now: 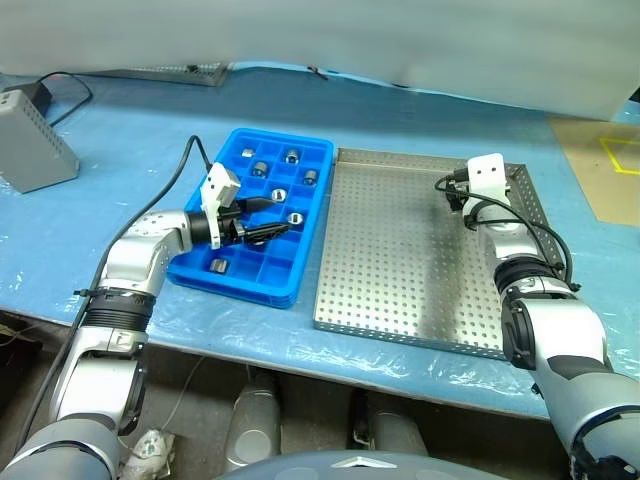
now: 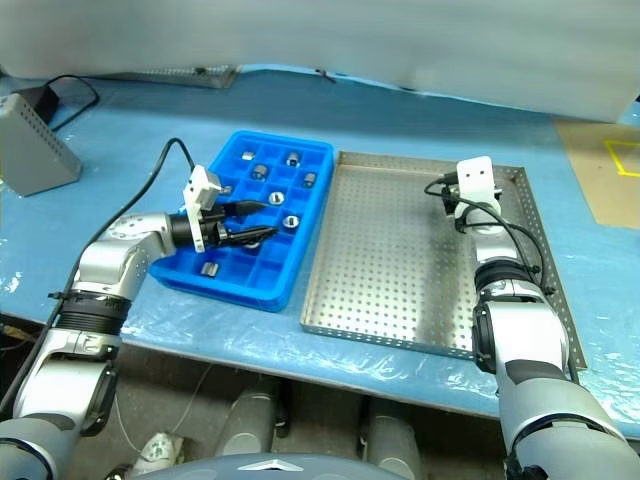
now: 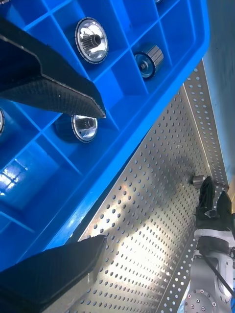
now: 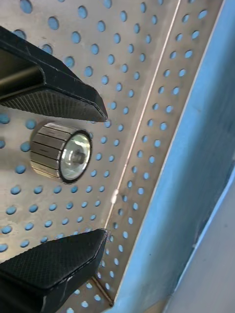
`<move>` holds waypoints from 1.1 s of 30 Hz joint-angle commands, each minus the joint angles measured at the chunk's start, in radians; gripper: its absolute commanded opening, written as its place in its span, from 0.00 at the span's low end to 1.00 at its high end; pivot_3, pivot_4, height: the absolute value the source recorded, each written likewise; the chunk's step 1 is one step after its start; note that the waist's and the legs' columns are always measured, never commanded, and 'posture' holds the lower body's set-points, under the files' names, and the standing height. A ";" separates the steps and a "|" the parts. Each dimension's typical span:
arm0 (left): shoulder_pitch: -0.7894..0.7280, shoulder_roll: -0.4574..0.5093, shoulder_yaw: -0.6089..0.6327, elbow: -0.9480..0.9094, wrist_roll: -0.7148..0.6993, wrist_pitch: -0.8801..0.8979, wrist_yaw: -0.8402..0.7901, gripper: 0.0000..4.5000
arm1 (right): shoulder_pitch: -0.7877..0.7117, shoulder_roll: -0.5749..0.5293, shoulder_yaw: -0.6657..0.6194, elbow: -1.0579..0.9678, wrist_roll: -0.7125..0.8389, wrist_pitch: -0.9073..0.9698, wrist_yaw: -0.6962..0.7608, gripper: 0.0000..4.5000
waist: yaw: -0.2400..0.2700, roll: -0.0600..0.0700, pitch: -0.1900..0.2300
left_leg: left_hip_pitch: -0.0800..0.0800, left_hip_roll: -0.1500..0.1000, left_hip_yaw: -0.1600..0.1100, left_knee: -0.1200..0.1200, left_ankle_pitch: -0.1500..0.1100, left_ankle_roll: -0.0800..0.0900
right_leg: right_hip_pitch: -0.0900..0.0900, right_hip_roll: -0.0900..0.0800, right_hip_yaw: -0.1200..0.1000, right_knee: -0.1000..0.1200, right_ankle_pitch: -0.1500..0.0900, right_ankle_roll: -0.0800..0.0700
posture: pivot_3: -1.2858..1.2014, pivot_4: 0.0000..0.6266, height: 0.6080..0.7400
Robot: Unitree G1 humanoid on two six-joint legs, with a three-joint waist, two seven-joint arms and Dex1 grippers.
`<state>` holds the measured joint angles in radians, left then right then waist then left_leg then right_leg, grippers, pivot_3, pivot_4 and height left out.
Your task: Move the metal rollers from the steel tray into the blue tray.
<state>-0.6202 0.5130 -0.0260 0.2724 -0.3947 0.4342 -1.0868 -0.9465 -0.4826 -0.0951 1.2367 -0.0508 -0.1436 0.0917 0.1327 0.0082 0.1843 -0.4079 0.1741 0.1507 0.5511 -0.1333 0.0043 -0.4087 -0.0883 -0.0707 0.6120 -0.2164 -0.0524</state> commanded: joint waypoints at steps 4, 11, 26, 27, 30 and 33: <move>-0.010 0.012 0.017 -0.033 -0.006 -0.008 -0.005 0.89 | -0.004 0.012 -0.009 -0.008 0.005 -0.015 0.021 0.80 | 0.000 0.000 0.000 | 0.000 0.000 0.000 0.001 0.000 0.001 | 0.000 0.000 0.000 0.000 0.000 0.000 | 0.60 0.24 1.00; -0.017 0.007 0.009 -0.030 -0.001 -0.010 -0.007 0.89 | 0.009 0.012 -0.059 0.019 0.043 0.034 0.014 0.80 | 0.002 0.000 0.000 | -0.001 0.000 0.000 0.002 -0.001 0.001 | 0.000 0.000 0.000 0.000 0.000 0.000 | 0.60 0.24 1.00; -0.030 -0.005 0.000 -0.011 0.008 -0.020 -0.008 0.89 | 0.003 0.034 -0.052 -0.006 0.042 0.029 0.053 0.55 | -0.003 0.001 0.000 | -0.001 0.001 0.001 0.003 -0.001 0.001 | -0.001 0.000 0.000 0.001 0.000 0.000 | 0.59 0.24 1.00; -0.030 -0.006 0.000 -0.011 0.008 -0.020 -0.007 0.89 | 0.005 0.035 -0.052 -0.006 0.041 0.029 0.053 0.55 | -0.003 0.001 0.000 | -0.001 0.001 0.001 0.003 -0.001 0.001 | -0.001 0.000 0.000 0.001 0.000 0.000 | 0.59 0.24 1.00; -0.030 -0.009 -0.001 -0.011 0.009 -0.020 -0.006 0.89 | 0.008 0.037 -0.052 -0.007 0.041 0.028 0.056 0.55 | -0.003 0.001 0.000 | -0.001 0.001 0.001 0.003 -0.001 0.001 | -0.001 0.000 0.000 0.001 0.000 0.000 | 0.59 0.24 1.00; -0.032 -0.009 -0.002 -0.005 0.014 -0.023 -0.007 0.89 | 0.008 0.039 -0.050 -0.008 0.039 0.025 0.057 0.55 | -0.003 0.001 0.000 | -0.001 0.001 0.001 0.003 -0.001 0.001 | -0.001 0.000 0.000 0.001 0.000 0.000 | 0.59 0.24 1.00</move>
<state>-0.6277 0.5030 -0.0338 0.2754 -0.3805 0.4319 -1.0871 -0.9262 -0.4403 -0.1446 1.2663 -0.0114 -0.1015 0.1501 0.1296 0.0091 0.1847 -0.4091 0.1754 0.1513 0.5538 -0.1343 0.0057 -0.4095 -0.0882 -0.0709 0.6134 -0.2165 -0.0525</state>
